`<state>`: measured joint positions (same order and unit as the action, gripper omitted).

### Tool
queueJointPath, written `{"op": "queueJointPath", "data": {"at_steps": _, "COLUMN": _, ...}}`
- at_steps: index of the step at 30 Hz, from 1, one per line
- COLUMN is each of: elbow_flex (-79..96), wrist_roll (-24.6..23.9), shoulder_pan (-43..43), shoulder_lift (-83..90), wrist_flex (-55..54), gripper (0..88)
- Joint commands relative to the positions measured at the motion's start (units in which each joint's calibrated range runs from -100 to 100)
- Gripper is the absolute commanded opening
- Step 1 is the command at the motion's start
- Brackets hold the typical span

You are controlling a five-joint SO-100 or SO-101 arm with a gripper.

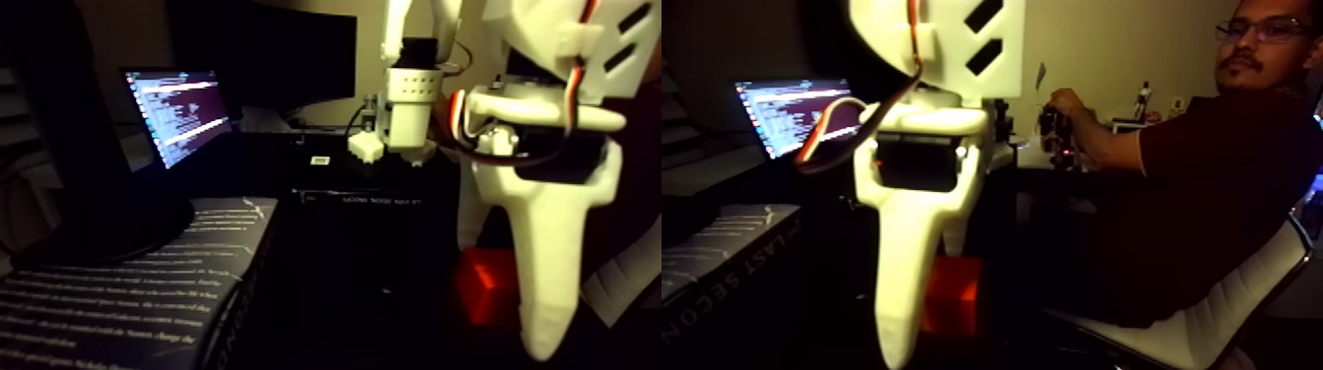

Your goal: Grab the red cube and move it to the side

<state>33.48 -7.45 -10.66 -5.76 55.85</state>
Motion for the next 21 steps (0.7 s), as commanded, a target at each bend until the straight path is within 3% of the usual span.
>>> {"op": "queueJointPath", "data": {"at_steps": 1, "elbow_flex": -1.78, "wrist_roll": 0.24, "shoulder_pan": -0.08, "shoulder_lift": 0.64, "wrist_flex": -0.45, "gripper": 42.3}}
{"op": "queueJointPath", "data": {"at_steps": 21, "elbow_flex": -1.51, "wrist_roll": 0.24, "shoulder_pan": -2.83, "shoulder_lift": 0.72, "wrist_flex": -1.13, "gripper": 42.3}}
